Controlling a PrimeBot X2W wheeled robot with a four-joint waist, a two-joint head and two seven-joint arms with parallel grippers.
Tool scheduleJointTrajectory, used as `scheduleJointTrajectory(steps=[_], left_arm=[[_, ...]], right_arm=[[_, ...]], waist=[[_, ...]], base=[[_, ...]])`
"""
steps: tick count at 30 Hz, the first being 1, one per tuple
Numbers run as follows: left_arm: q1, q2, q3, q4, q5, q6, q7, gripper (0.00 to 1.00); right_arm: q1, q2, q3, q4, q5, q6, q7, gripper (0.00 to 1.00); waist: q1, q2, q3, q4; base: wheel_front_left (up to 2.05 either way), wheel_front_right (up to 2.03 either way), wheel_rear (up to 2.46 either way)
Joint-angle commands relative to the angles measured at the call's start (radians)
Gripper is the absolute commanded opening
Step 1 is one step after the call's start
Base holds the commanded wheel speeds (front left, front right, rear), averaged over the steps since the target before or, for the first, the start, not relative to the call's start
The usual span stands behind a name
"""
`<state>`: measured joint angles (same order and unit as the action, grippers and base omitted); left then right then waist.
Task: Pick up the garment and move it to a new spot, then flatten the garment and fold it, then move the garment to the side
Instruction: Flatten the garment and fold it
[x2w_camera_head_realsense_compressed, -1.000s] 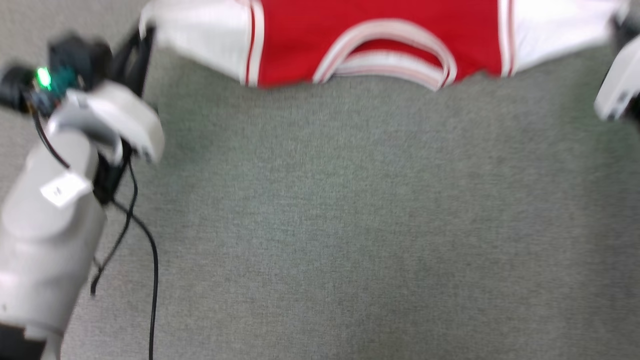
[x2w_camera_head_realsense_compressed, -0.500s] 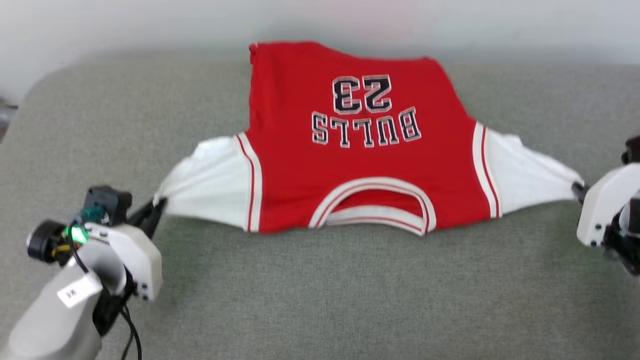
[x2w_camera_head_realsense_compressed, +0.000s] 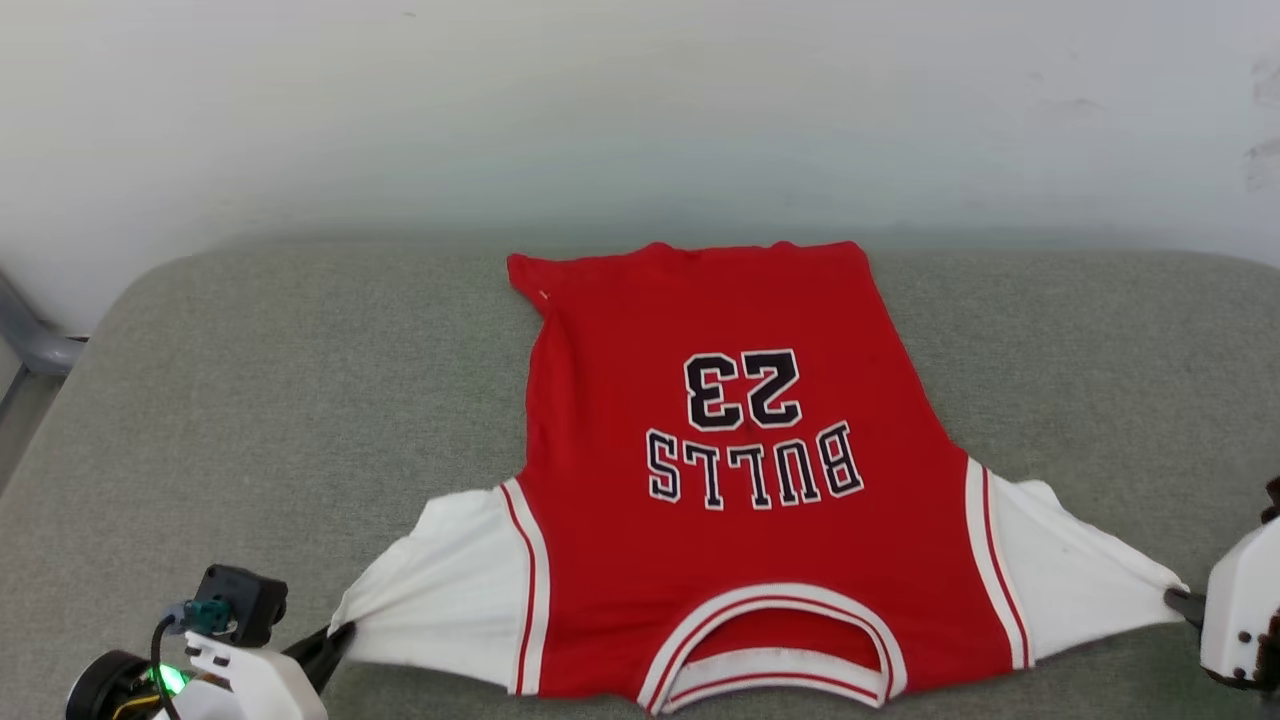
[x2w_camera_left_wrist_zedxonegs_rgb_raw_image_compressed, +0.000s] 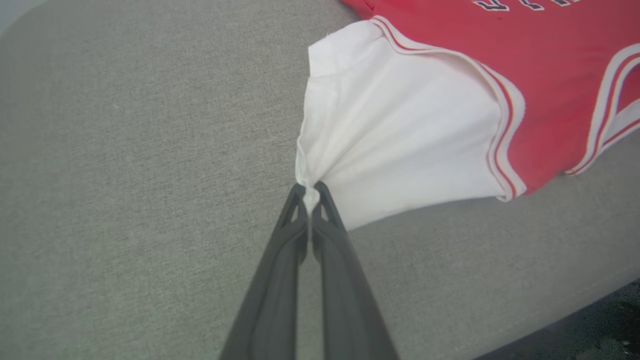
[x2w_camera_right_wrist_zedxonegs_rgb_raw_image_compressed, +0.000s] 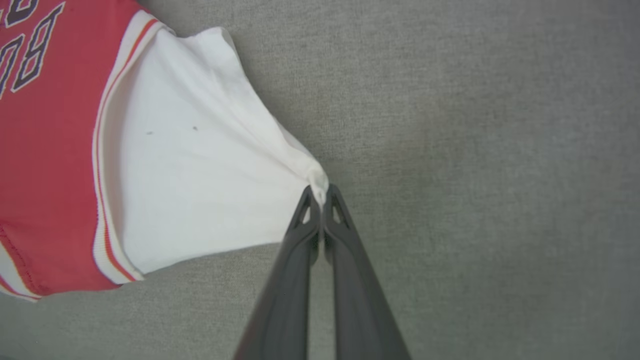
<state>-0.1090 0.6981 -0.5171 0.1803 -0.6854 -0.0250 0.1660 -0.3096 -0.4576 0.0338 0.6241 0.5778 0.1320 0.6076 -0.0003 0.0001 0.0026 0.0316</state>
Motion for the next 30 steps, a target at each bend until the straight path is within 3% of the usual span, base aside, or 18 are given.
scheduleJointTrajectory(steps=[1,9,18,19,20,30], left_arm=[[0.042,0.024,0.01,-0.03,-0.019,0.018,0.019,0.0],[0.214,0.08,0.022,-0.214,-0.133,0.076,0.134,0.0],[0.271,0.095,0.014,-0.386,-0.176,0.11,0.187,0.0],[0.266,0.096,0.011,-0.402,-0.18,0.107,0.195,0.0],[0.261,0.098,0.01,-0.417,-0.183,0.105,0.203,0.0],[0.197,0.14,-0.007,-0.593,-0.163,0.104,0.3,0.0]], right_arm=[[0.042,-0.03,-0.019,-0.027,0.015,-0.002,0.027,0.0],[0.225,-0.058,-0.11,-0.187,0.068,-0.002,0.233,0.0],[0.326,0.004,-0.22,-0.374,0.016,-0.002,0.344,0.0],[0.321,0.01,-0.221,-0.399,0.014,-0.002,0.355,0.15],[0.313,0.014,-0.224,-0.421,0.012,-0.002,0.37,1.0],[0.099,0.026,-0.231,-0.625,0.001,-0.002,0.495,1.0]], waist=[[0.0003,-0.0001,-0.018,-0.001],[0.0003,-0.0001,-0.034,0.005],[0.0003,-0.0001,0.011,0.014],[0.0003,-0.0001,0.02,0.018],[0.0003,-0.0001,0.032,0.021],[0.0003,-0.0001,0.197,0.095]], base=[[0.0,0.0,0.0],[0.0,0.0,0.0],[0.0,0.0,0.0],[0.0,0.0,0.0],[0.0,0.0,0.0],[0.0,0.0,0.0]])
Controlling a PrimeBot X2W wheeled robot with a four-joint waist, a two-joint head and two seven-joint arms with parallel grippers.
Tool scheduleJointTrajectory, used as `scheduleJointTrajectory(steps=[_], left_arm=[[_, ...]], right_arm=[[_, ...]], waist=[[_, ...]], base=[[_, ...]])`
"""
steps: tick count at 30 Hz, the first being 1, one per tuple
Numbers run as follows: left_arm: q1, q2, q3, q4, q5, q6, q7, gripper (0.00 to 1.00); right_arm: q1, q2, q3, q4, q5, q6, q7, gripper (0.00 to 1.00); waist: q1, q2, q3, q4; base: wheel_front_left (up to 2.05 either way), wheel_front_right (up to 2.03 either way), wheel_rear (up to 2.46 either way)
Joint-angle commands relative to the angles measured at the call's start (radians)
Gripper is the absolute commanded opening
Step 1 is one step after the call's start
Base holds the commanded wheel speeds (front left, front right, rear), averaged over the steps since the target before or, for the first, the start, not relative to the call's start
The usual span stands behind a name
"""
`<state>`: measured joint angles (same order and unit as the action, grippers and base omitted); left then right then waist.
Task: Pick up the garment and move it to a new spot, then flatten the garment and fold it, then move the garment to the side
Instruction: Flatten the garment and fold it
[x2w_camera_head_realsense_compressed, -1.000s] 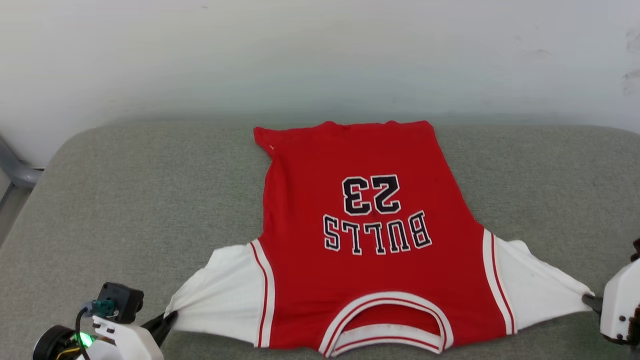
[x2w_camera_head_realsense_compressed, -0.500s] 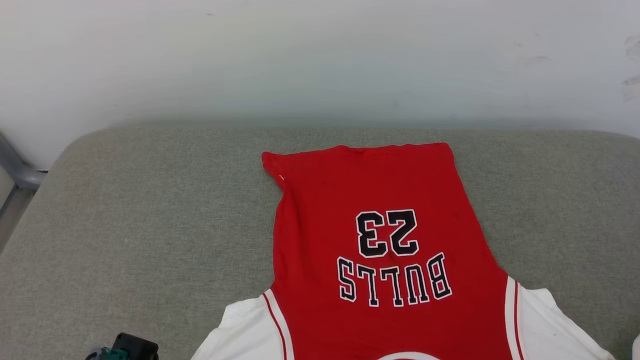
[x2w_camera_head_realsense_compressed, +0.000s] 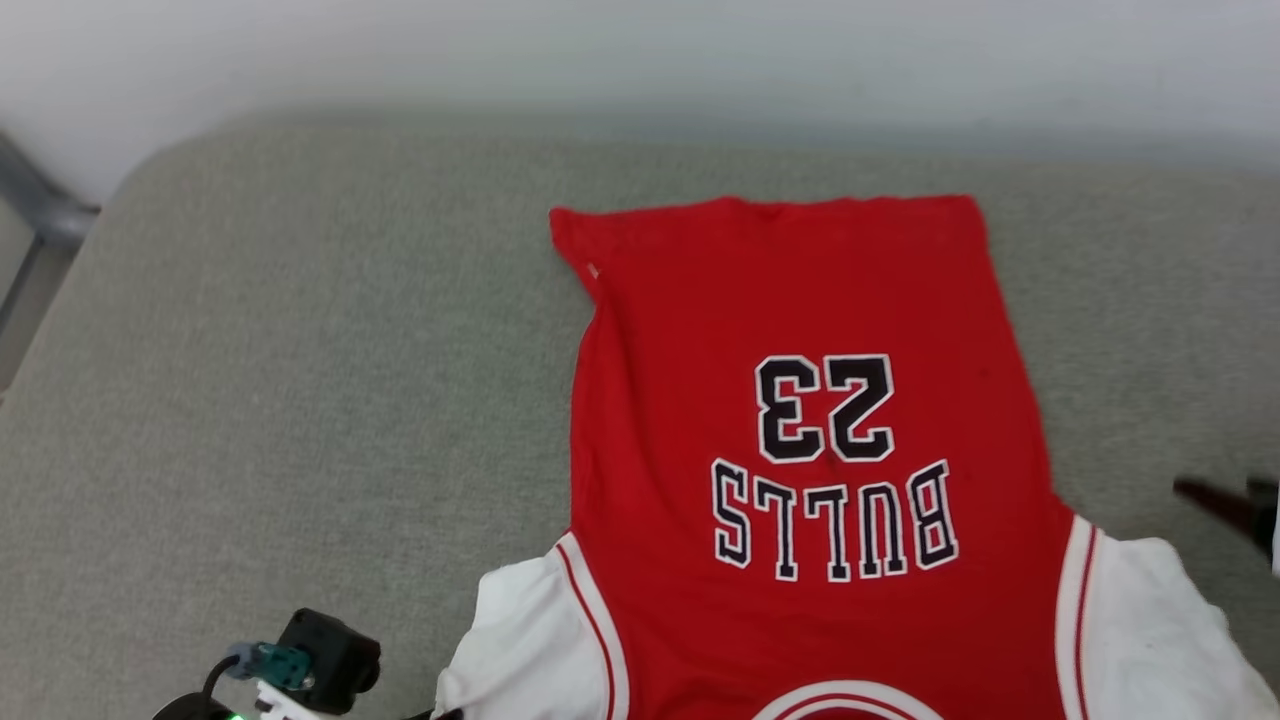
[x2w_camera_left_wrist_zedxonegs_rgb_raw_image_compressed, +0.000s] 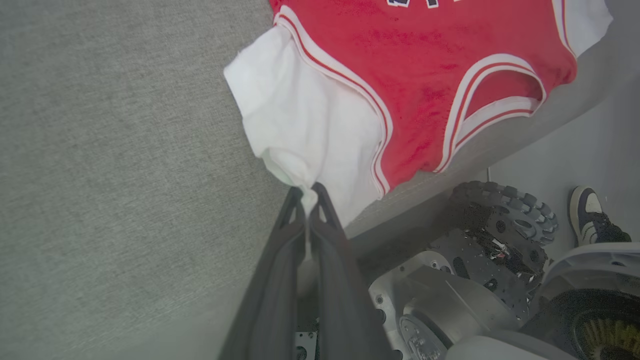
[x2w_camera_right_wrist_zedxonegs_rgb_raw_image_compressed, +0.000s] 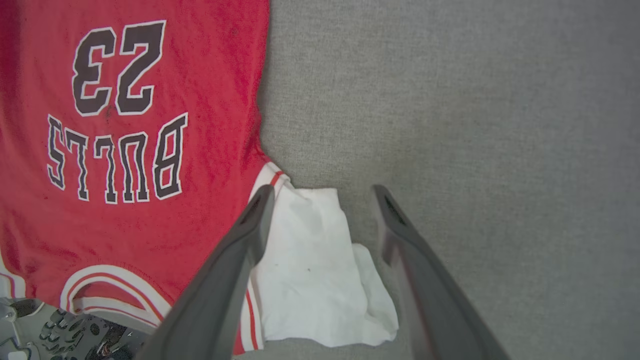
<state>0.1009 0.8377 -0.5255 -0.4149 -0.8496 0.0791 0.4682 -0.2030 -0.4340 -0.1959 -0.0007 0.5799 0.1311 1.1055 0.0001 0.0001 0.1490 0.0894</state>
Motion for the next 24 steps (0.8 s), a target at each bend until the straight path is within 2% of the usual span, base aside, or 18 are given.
scheduleJointTrajectory(steps=[1,5,12,19,24], left_arm=[[-0.019,0.008,-0.002,-0.016,0.012,0.0,0.009,0.0],[-0.056,0.011,-0.021,-0.076,0.033,-0.015,0.039,0.0],[-0.155,-0.044,-0.038,-0.075,0.08,-0.056,0.012,0.0],[-0.234,-0.094,-0.08,-0.058,0.134,-0.102,-0.001,0.0],[-0.267,-0.122,-0.098,-0.045,0.146,-0.123,-0.015,0.0]], right_arm=[[-0.046,0.005,0.003,-0.011,-0.006,-0.001,0.013,1.0],[-0.208,0.018,0.013,-0.027,-0.056,-0.001,0.095,1.0],[-0.501,0.023,0.004,0.059,-0.19,-0.001,0.22,1.0],[-0.696,-0.008,-0.019,0.166,-0.314,-0.001,0.269,1.0],[-0.781,-0.002,-0.039,0.211,-0.376,-0.001,0.276,1.0]], waist=[[-0.0001,-0.0001,0.072,0.049],[-0.0001,-0.0001,0.162,0.109],[-0.0001,-0.0001,0.304,0.21],[-0.0001,-0.0001,0.39,0.293],[-0.0001,-0.0001,0.435,0.328]], base=[[0.0,0.0,0.0],[0.0,0.0,0.0],[0.0,0.0,0.0],[0.0,0.0,0.0],[0.0,0.0,0.0]])
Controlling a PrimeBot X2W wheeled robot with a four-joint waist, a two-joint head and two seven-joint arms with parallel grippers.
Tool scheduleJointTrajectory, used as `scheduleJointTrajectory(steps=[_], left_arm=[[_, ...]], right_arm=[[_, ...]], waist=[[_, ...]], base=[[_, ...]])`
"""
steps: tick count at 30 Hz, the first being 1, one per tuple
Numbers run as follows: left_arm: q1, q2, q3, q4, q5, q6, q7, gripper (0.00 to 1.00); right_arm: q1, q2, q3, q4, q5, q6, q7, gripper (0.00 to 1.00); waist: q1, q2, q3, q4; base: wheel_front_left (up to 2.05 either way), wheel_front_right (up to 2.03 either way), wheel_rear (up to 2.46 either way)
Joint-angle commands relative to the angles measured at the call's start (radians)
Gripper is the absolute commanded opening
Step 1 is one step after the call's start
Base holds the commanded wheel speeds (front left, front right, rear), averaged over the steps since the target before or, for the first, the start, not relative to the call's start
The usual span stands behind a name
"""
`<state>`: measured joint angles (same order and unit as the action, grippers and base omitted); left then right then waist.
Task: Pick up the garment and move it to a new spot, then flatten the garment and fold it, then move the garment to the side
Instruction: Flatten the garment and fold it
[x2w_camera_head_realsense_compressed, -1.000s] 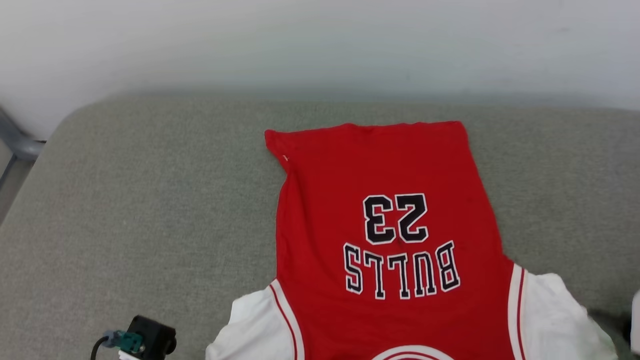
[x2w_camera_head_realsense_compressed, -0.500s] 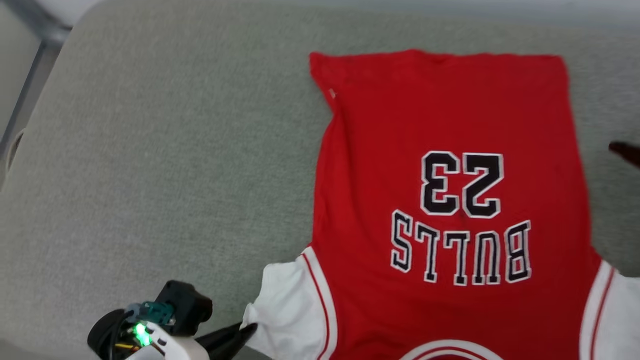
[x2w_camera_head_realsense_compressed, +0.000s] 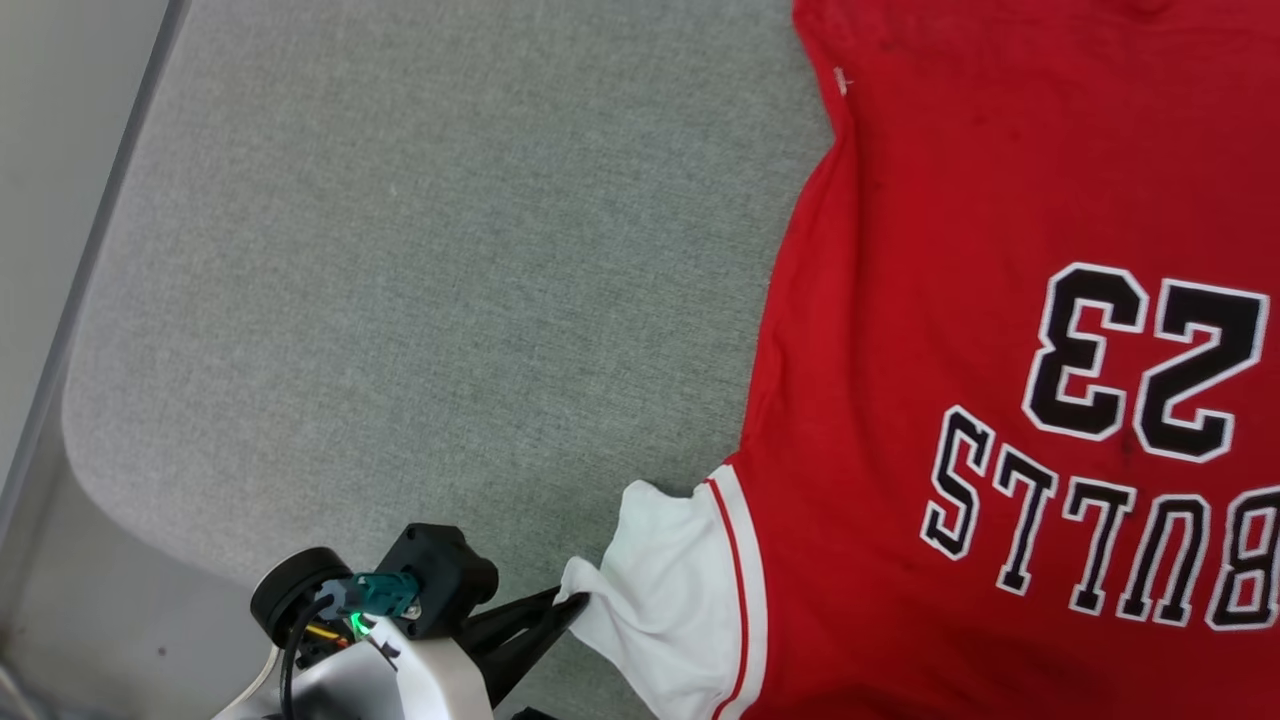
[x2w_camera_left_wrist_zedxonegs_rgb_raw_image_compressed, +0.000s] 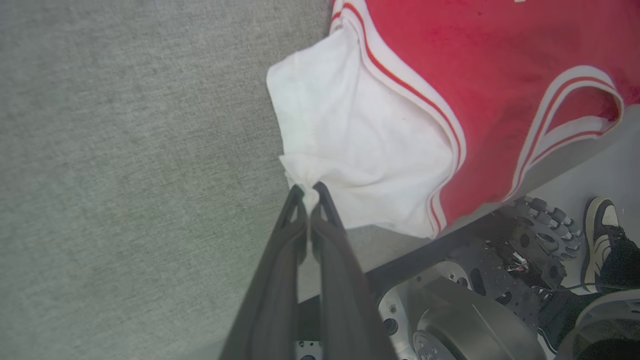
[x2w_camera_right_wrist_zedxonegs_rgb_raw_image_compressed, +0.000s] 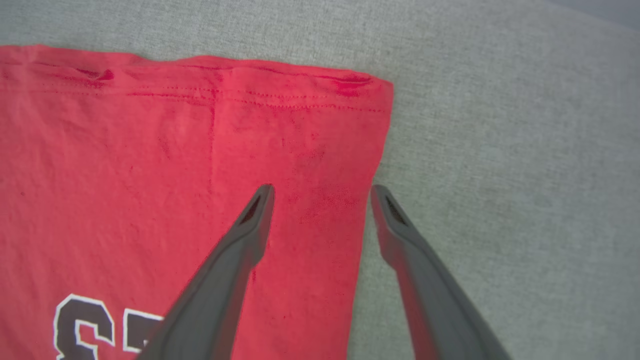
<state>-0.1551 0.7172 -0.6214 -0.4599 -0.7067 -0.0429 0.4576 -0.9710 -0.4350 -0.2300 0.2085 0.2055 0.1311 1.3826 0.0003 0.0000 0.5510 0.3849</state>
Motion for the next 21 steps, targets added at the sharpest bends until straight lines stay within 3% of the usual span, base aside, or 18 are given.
scheduleJointTrajectory(steps=[1,13,15,21], left_arm=[[-0.018,-0.007,-0.004,0.005,0.007,-0.005,-0.007,0.0],[-0.057,-0.034,-0.007,0.054,0.008,-0.022,-0.036,0.0],[-0.06,-0.036,-0.008,0.059,0.008,-0.024,-0.039,0.0],[-0.066,-0.041,-0.002,0.069,0.009,-0.022,-0.052,0.0]], right_arm=[[-0.024,0.002,-0.008,0.01,-0.013,-0.001,-0.004,1.0],[0.039,0.034,0.019,0.105,-0.057,-0.001,-0.018,1.0],[0.062,0.031,0.029,0.118,-0.048,-0.001,-0.021,0.0],[0.081,-0.005,0.031,0.135,-0.052,-0.001,-0.052,0.0]], waist=[[-0.0003,0.0,0.041,0.039],[-0.0003,0.0,0.089,0.069],[-0.0003,0.0,0.09,0.071],[-0.0003,0.0,0.078,0.068]], base=[[0.0,0.0,0.0],[0.0,0.0,0.0],[0.0,0.0,0.0],[0.0,0.0,0.0]])
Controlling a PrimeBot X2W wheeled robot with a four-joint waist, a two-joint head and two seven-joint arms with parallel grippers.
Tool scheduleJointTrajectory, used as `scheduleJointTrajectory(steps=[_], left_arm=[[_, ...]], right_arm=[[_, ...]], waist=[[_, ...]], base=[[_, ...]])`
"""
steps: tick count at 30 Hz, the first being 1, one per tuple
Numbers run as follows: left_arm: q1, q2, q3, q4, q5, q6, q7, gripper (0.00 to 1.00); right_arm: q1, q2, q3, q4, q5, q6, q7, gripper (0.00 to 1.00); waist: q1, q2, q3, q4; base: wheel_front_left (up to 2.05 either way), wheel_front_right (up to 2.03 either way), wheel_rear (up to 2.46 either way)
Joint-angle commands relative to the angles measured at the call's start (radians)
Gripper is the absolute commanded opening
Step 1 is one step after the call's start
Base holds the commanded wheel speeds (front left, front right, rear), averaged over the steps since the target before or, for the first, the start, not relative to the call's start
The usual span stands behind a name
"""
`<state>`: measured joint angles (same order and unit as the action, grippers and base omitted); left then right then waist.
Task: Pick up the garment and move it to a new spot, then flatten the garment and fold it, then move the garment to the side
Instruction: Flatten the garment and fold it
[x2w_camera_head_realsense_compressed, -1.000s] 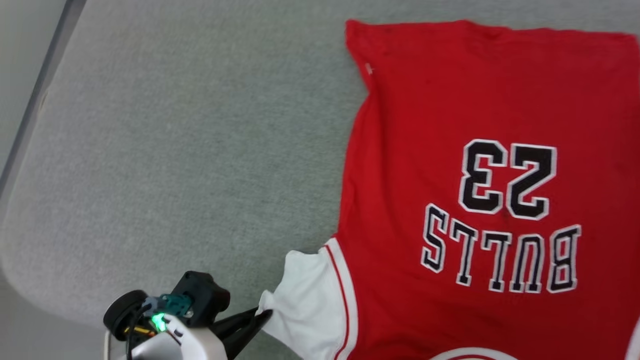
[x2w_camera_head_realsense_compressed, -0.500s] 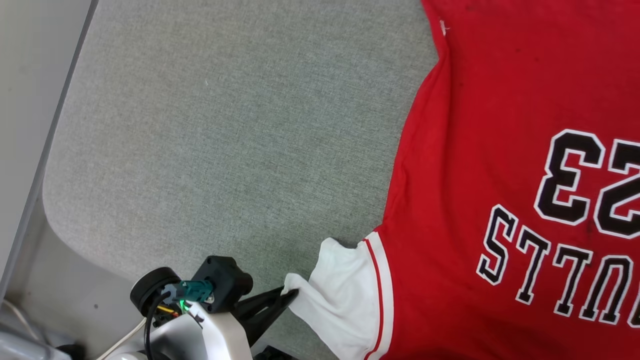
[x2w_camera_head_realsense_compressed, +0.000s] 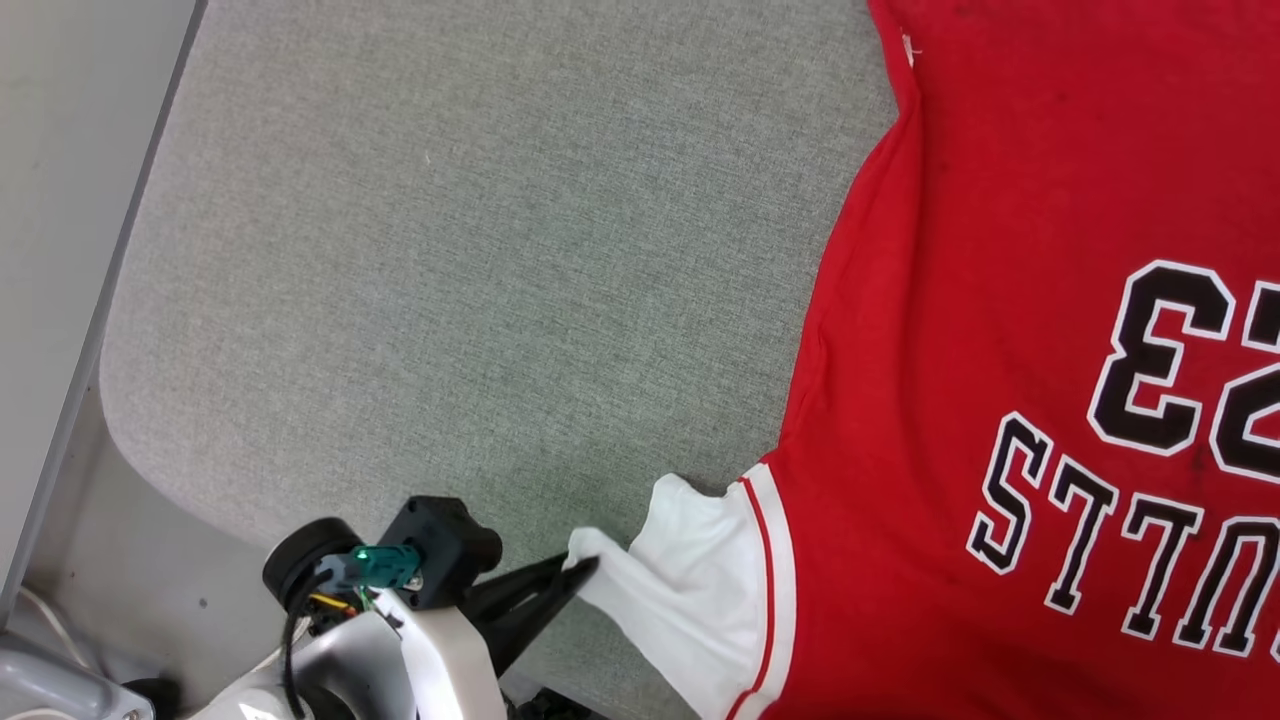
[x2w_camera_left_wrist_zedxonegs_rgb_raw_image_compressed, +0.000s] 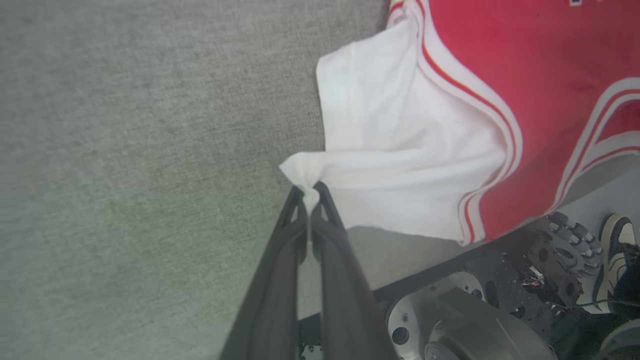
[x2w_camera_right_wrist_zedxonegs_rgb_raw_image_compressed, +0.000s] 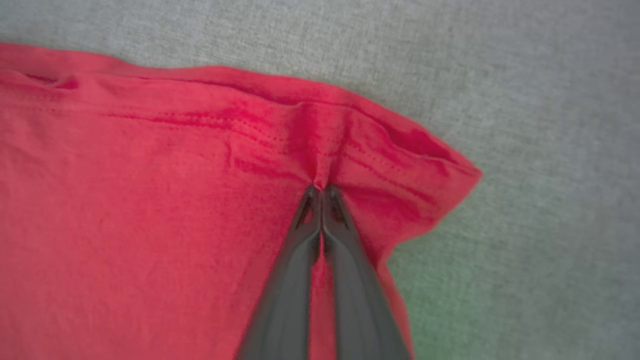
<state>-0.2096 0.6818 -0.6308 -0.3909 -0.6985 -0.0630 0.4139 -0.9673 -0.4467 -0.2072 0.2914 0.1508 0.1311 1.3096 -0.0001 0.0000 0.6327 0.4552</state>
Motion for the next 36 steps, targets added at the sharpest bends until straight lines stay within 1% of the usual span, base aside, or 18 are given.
scheduleJointTrajectory(steps=[1,5,9,14,17,18,20,22,27,31,32,36], left_arm=[[-0.014,-0.01,0.013,0.001,0.002,0.003,-0.016,0.0],[-0.016,-0.019,0.019,0.005,0.001,0.012,-0.034,0.0],[-0.008,-0.008,0.024,0.015,0.007,0.022,-0.032,0.0],[0.02,0.006,0.036,0.016,0.0,0.047,-0.027,0.0],[0.036,0.01,0.044,0.017,-0.008,0.062,-0.033,0.0],[0.044,0.004,0.047,0.02,-0.015,0.071,-0.038,0.0],[0.059,0.012,0.049,0.021,-0.01,0.084,-0.037,0.0],[0.076,0.012,0.053,0.021,-0.018,0.097,-0.041,0.0],[0.118,0.027,0.063,0.023,-0.02,0.127,-0.046,0.0],[0.146,0.021,0.075,0.028,-0.024,0.156,-0.063,0.0],[0.146,0.021,0.075,0.028,-0.024,0.156,-0.063,0.0],[0.162,0.005,0.076,0.037,-0.02,0.175,-0.087,0.0]], right_arm=[[0.079,0.002,0.009,0.056,0.006,-0.001,0.019,0.0],[0.097,-0.013,0.005,0.067,0.013,-0.001,-0.007,0.0],[0.149,-0.022,0.016,0.08,0.028,-0.001,-0.032,0.0],[0.243,-0.025,0.016,0.082,0.062,-0.001,-0.054,0.0],[0.319,-0.019,0.016,0.075,0.09,-0.001,-0.077,0.0],[0.346,-0.011,0.012,0.074,0.103,-0.001,-0.091,0.0],[0.399,0.007,0.0,0.065,0.13,-0.001,-0.113,0.0],[0.458,0.02,-0.006,0.053,0.158,-0.001,-0.122,0.0],[0.602,0.028,-0.03,0.005,0.204,-0.001,-0.144,0.0],[0.705,0.021,-0.047,-0.055,0.24,-0.001,-0.14,0.0],[0.705,0.021,-0.047,-0.055,0.24,-0.001,-0.14,0.0],[0.812,0.029,-0.066,-0.123,0.27,-0.001,-0.128,0.0]], waist=[[0.0001,0.0,-0.01,-0.005],[0.0001,0.0,-0.042,-0.025],[0.0001,0.0,-0.097,-0.056],[0.0001,0.0,-0.187,-0.107],[0.0001,0.0,-0.248,-0.142],[0.0001,0.0,-0.271,-0.154],[0.0001,0.0,-0.31,-0.178],[0.0001,0.0,-0.347,-0.203],[0.0001,0.0,-0.428,-0.256],[0.0001,0.0,-0.471,-0.292],[0.0001,0.0,-0.471,-0.292],[0.0001,0.0,-0.505,-0.323]], base=[[0.0,0.0,0.0],[0.0,0.0,0.0],[0.0,0.0,0.0],[0.0,0.0,0.0],[0.0,0.0,0.0],[0.0,0.0,0.0],[0.0,0.0,0.0],[0.0,0.0,0.0],[0.0,0.0,0.0],[0.0,0.0,0.0],[0.0,0.0,0.0],[0.0,0.0,0.0]])
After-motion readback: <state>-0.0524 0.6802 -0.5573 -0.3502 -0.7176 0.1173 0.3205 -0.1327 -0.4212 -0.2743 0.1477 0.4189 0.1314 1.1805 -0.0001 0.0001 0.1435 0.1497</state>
